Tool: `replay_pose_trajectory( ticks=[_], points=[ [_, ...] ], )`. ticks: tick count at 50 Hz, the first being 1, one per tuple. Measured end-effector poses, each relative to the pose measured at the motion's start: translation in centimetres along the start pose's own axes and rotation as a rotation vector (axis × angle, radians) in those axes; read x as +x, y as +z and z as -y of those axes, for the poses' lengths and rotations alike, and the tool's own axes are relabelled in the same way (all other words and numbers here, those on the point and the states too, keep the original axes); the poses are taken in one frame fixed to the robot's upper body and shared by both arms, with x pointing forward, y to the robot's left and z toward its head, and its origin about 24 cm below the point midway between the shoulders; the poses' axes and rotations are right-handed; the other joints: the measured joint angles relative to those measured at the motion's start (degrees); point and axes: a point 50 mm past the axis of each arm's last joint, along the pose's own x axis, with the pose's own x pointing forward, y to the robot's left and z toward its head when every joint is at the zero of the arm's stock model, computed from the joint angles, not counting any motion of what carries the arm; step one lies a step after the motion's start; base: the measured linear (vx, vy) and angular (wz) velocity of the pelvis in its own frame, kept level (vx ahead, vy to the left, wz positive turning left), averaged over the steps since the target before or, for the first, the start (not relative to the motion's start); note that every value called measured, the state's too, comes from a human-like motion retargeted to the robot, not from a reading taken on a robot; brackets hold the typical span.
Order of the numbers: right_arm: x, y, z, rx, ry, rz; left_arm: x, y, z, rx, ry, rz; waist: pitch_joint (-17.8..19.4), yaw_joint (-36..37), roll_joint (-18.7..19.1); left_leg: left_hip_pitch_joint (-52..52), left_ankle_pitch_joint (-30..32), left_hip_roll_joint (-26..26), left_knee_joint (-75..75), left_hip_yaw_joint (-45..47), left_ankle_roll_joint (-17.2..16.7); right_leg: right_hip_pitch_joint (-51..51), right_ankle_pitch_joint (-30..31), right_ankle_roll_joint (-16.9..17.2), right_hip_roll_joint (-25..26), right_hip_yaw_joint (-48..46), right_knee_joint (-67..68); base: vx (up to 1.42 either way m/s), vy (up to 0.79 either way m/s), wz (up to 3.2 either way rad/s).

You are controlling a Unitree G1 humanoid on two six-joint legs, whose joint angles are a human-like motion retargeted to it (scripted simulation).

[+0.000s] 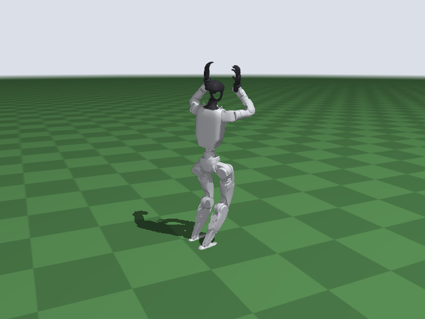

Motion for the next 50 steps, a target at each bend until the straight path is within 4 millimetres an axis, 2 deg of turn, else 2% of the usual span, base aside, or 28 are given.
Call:
replay_pose_trajectory(
  ticks=[4,8,10,13,15,17,24,30,41,43,45,48,50],
  points=[
    [1.5,3.5,-2.9,0.037,0.028,0.213,2.4,3.9,2.0,-0.062,-0.006,0.186,0.5,0.5,0.5,-3.2,-0.7,0.5,5.7,-0.5,-2.6,-1.6,-2.1,-1.0,0.6,-1.5,3.6,-0.05,-0.08,0.56],
    [2.1,5.9,-4.5,0.037,0.026,0.363,3.8,6.6,3.5,-0.118,0.004,0.301,1.6,0.9,0.2,-6.5,-2.2,3.0,13.9,2.6,-3.5,-3.3,-4.7,-2.2,0.1,-3.8,8.1,-0.05,-0.06,0.8],
    [2.3,6.7,-5.0,0.035,0.022,0.415,4.2,7.6,4.1,-0.149,0.014,0.341,2.3,0.8,-0.5,-8.6,-2.4,7.5,19.2,7.0,-1.8,-4.1,-6.4,-2.6,-1.1,-5.7,11.1,-0.06,-0.04,1.25],
    [2.5,7.6,-5.5,0.034,0.01,0.475,4.8,8.9,4.7,-0.188,0.035,0.389,3.3,-0.1,-2.2,-12.7,-3.3,18.8,27.2,16.2,4.9,-5.8,-9.2,-3.4,-4.2,-9.0,15.8,-0.05,-0.04,1.44],
    [2.6,8.1,-5.8,0.042,-0.007,0.503,5.1,9.5,5.0,-0.209,0.048,0.412,4.0,0.2,-3.1,-15.4,-4.2,22.0,31.1,18.5,7.2,-7.3,-10.8,-4.0,-5.7,-9.7,19.1,-0.04,-0.02,0.83],
    [2.8,8.6,-6.0,0.054,-0.026,0.53,5.4,10.1,5.3,-0.23,0.064,0.435,4.6,0.8,-4.2,-18.5,-4.5,22.5,34.0,18.9,7.7,-9.2,-12.7,-4.8,-6.9,-9.7,22.5,-0.02,-0.01,0.55],
    [3.0,9.7,-6.3,0.103,-0.07,0.567,5.9,11.3,6.1,-0.294,0.11,0.463,5.8,2.5,-6.4,-28.0,-4.9,23.3,36.9,19.4,9.0,-14.2,-16.0,-6.1,-11.5,-11.1,31.7,0.0,0.04,0.55],
    [3.0,10.3,-6.4,0.135,-0.089,0.575,6.1,11.5,6.6,-0.32,0.124,0.453,5.8,4.1,-7.1,-34.0,-5.2,23.5,36.0,19.8,10.5,-18.0,-16.3,-6.6,-15.1,-12.1,38.2,0.05,0.11,0.43],
    [2.8,10.9,-6.0,0.16,-0.097,0.564,6.2,12.3,7.8,-0.408,0.059,0.424,5.0,6.4,-9.3,-40.5,-12.7,20.0,43.2,21.1,17.5,-24.4,-16.3,-6.7,-23.0,-10.2,52.3,0.15,0.18,0.32],
    [2.7,10.8,-5.9,0.157,-0.098,0.55,6.2,12.3,8.1,-0.437,0.037,0.407,4.8,6.2,-10.3,-41.5,-12.7,18.1,43.8,21.8,18.8,-25.2,-16.3,-6.1,-24.9,-9.2,55.0,0.23,0.16,0.67],
    [2.7,10.5,-5.8,0.152,-0.103,0.526,6.0,12.3,8.5,-0.468,0.009,0.385,4.7,5.3,-11.4,-41.9,-12.7,15.3,43.8,22.5,20.2,-26.5,-13.5,-4.6,-26.5,-6.9,57.2,0.25,0.18,1.04],
    [2.5,10.0,-5.5,0.133,-0.12,0.484,5.7,11.9,9.0,-0.505,-0.031,0.346,4.4,2.8,-13.2,-40.6,-12.7,9.6,41.4,24.2,22.0,-30.8,-2.7,0.7,-27.0,1.3,59.7,0.24,0.19,1.35],
    [2.4,9.5,-5.4,0.114,-0.132,0.452,5.4,11.7,9.3,-0.526,-0.047,0.321,3.9,1.0,-14.1,-39.6,-12.7,6.3,39.7,24.2,22.1,-34.3,-7.1,1.6,-22.1,6.4,59.6,0.25,0.05,1.34]
  ],
)
